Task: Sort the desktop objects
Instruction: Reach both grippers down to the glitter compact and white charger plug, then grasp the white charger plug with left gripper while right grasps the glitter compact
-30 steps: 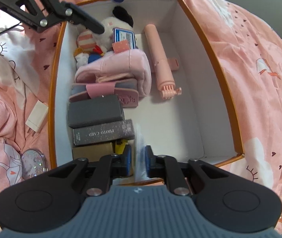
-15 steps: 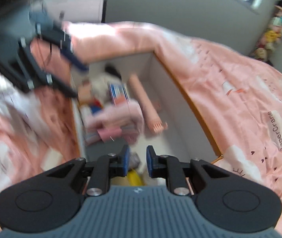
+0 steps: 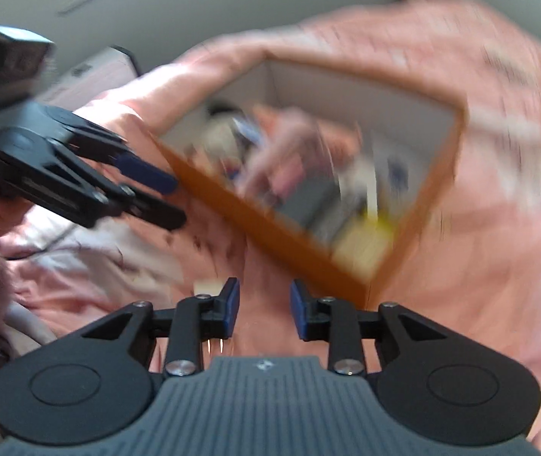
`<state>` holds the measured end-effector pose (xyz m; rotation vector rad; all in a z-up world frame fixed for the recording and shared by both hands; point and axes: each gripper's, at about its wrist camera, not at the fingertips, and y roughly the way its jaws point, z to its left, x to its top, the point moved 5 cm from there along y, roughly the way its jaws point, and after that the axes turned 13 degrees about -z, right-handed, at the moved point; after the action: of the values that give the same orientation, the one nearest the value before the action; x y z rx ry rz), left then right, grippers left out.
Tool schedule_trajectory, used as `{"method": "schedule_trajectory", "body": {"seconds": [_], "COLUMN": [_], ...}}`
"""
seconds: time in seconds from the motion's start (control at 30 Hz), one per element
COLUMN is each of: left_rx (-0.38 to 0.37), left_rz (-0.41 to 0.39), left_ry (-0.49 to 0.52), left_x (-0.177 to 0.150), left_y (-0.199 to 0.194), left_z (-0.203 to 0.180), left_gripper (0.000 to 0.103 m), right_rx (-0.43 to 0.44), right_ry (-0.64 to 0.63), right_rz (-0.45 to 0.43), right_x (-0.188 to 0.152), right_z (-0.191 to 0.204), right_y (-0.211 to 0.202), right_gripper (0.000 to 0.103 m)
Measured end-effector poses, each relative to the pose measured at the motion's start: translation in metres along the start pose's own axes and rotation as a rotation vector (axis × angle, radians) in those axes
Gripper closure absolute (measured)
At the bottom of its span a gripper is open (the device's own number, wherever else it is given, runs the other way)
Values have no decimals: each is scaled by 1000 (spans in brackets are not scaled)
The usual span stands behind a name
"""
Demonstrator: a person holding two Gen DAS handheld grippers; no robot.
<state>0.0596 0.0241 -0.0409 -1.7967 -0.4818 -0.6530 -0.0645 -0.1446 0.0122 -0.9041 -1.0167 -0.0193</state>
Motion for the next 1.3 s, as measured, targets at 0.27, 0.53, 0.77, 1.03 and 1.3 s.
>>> {"method": "schedule_trajectory", "body": {"seconds": [0.27, 0.53, 0.77, 1.03, 1.3], "left_rx": [33, 33, 31, 44, 76], "left_rz": [137, 243, 276, 281, 295], "left_ry": [-172, -301, -425, -532, -522], "left_x": [-33, -58, -71, -72, -70], "left_y": [32, 51, 65, 78, 86], "left_z": [15, 24, 31, 36, 31], "left_gripper": [43, 43, 40, 35, 36], "right_rx": [-148, -164, -139, -54, 19], "right_ry": [87, 183, 224, 267, 333], "right_rz": [148, 221, 298, 348, 299], "right_x": [-55, -79, -88, -91, -88], "right_z": [-10, -18, -25, -28, -28], "right_y": [19, 28, 44, 58, 44], "right_gripper": [71, 61, 53, 44, 59]}}
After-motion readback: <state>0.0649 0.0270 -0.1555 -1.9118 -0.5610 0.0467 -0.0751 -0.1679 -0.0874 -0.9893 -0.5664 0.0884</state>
